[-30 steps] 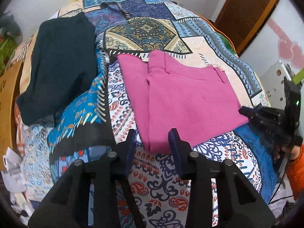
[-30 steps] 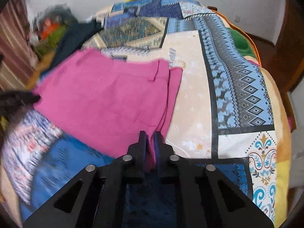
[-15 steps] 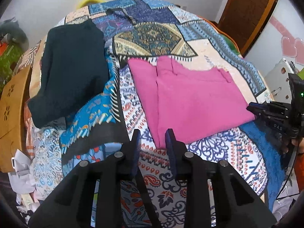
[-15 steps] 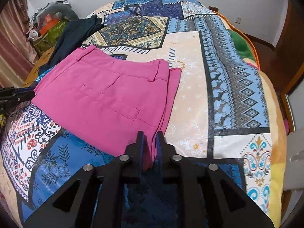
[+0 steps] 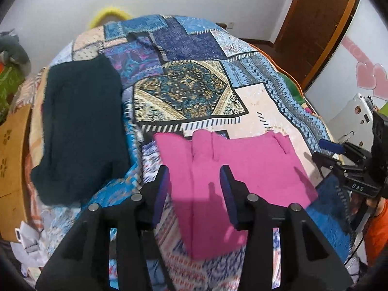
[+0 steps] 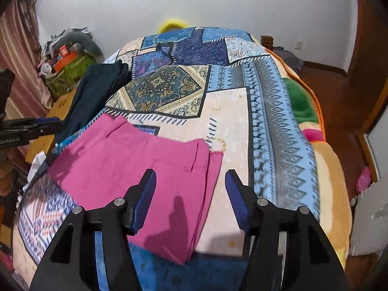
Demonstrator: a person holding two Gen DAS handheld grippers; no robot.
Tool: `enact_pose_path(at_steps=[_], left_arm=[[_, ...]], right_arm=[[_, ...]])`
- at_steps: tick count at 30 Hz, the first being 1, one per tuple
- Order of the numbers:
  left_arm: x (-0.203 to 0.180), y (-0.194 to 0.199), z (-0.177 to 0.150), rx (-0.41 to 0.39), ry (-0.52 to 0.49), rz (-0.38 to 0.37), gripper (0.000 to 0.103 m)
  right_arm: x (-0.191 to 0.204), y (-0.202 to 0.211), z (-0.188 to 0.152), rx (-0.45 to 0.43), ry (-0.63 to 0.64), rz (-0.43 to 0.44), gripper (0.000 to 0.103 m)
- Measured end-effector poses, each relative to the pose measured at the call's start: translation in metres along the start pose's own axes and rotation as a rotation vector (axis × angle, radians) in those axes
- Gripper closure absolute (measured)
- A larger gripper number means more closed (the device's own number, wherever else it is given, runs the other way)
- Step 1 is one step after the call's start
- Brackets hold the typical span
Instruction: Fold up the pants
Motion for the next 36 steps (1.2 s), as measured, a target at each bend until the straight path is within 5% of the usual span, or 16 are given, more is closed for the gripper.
enact_pose_path(at_steps=[7, 9, 15, 21, 29, 32, 36], left_arm=[[-0.015, -0.053, 0.016, 0.104, -0.016, -0.055, 0.060], [-0.019, -0.068, 0.017, 0.141, -0.025, -0.069, 0.060], [-0.020, -0.092, 0.014, 0.178, -0.045, -0.051, 0.071], [-0.011, -0.103, 0.012, 0.191, -0.023, 0.034, 0.071], [-0.006, -0.087, 0.014, 0.167, 0.011, 0.004, 0.069], [0.004, -0.073, 0.017, 0.129, 0.010, 0.061, 0.069], [0.016, -0.050, 0.019, 0.070, -0.026, 0.112, 0.059]], right_arm=[[-0.016, -0.037, 0.007, 0.049, -0.071, 0.040, 0.049], [-0.017, -0.044, 0.009, 0.051, -0.072, 0.036, 0.060], [-0.011, -0.064, 0.012, 0.098, -0.006, 0.025, 0.065], [-0.017, -0.081, 0.005, 0.179, 0.052, -0.015, 0.078], [-0.018, -0.073, 0.007, 0.170, 0.049, -0.042, 0.077], [-0.020, -0.064, 0.008, 0.155, 0.025, -0.048, 0.077], [-0.022, -0.047, 0.008, 0.126, -0.003, -0.040, 0.059]])
Point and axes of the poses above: each gripper's, at about its wrist camera, not at the fingertips, and y roughly against the way its jaws point, x to its left, z to its top, the point moved 7 cm from there along -y, roughly the way its jaws point, and after that the axes turned 9 degrees about z, right-handed, at the moved point
